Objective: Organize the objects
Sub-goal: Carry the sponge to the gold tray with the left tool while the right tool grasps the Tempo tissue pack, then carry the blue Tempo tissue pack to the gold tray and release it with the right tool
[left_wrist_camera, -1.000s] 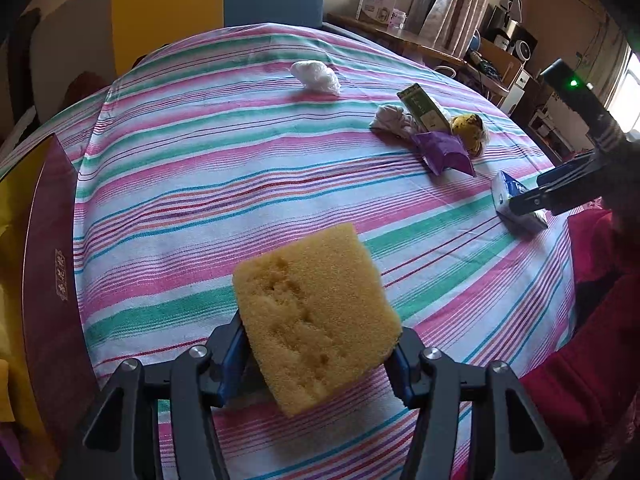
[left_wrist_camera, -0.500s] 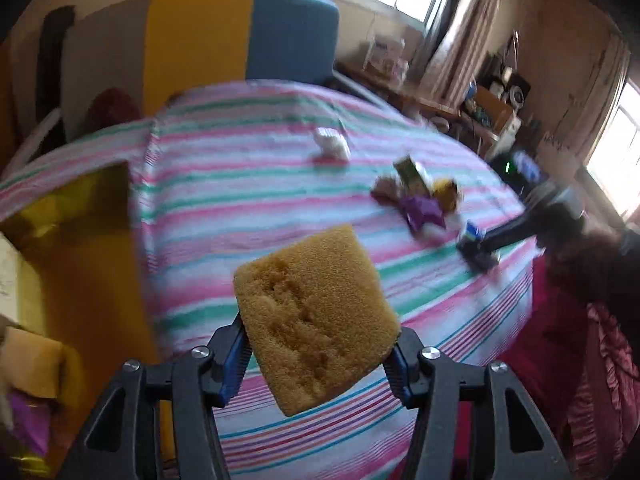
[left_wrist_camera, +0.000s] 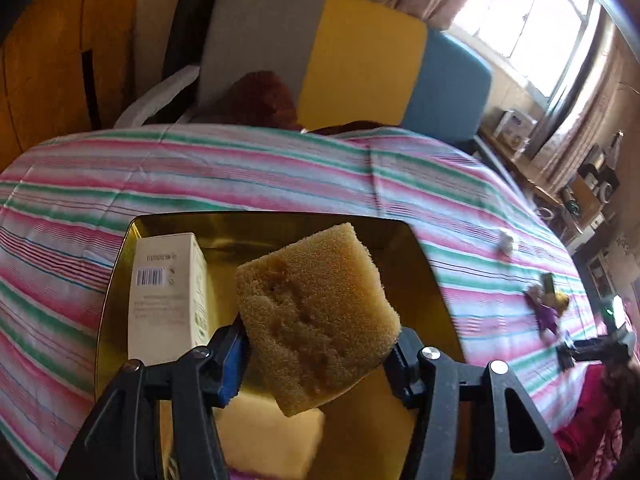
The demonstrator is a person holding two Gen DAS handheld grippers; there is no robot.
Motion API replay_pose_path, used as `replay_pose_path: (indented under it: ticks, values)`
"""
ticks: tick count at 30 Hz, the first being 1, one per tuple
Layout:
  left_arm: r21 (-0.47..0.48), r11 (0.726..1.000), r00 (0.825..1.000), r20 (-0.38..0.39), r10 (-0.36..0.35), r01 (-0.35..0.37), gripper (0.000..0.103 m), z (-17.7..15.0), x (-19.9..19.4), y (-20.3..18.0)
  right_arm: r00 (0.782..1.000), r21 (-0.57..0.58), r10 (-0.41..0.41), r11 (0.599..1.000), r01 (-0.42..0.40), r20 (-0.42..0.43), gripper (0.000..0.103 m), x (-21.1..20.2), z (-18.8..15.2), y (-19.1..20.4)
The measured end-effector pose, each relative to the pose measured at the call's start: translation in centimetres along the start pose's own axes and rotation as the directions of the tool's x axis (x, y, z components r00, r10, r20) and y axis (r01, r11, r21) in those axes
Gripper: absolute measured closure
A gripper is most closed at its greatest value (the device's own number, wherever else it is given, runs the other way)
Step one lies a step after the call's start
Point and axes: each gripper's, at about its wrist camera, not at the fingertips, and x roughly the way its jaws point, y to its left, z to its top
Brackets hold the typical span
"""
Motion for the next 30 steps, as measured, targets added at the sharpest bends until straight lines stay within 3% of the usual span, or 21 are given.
replay_pose_path:
  ticks: [5,9,12,15,21,24,30]
  values:
    - [0.025,0.996,0.993,-0.084,0.082,-0.08,0.043,1.7,4.8,0.7,1.0,0.005,0.005,1.0,-0.004,-0.001,0.043,0.2,0.0,-0.2]
    - [0.045,0.988,0.975,-0.16,0.154,-0.148,0.036,2.0,7.8,1.6,1.0,0.005,0.006,1.0,-0.006,-0.005,0.043,0.3,0.0,-0.4]
    - [0.06,0.983,0.972,-0.15,0.181,-0.174,0.031,2.0,7.7,1.8,1.0,-0.001,0.0,1.0,0.0,-0.013,0.042,0.9,0.9,-1.1]
    - [0.037,0.989,0.982,-0.124,0.145,-0.142,0.025,1.9,6.2,2.1,1.0,-0.007,-0.009,1.0,0.009,-0.018,0.042,1.2,1.5,-0.9]
    - [0.057,0.984,0.985,-0.015,0.17,-0.169,0.025,0.5,1.1,1.3,1.0,-0.015,-0.018,1.0,0.018,-0.013,0.044,1.0,1.7,-1.4]
    - [0.038,0.983,0.983,0.037,0.181,-0.182,0.025,-1.7,-1.9,0.5,1.0,-0.011,-0.013,1.0,0.013,-0.011,0.044,0.9,1.8,-1.7]
    - [0.028,0.991,0.987,0.101,0.125,-0.129,0.025,-7.2,-6.3,-1.5,1.0,0.009,-0.002,1.0,0.002,0.007,0.046,0.4,1.2,-2.1]
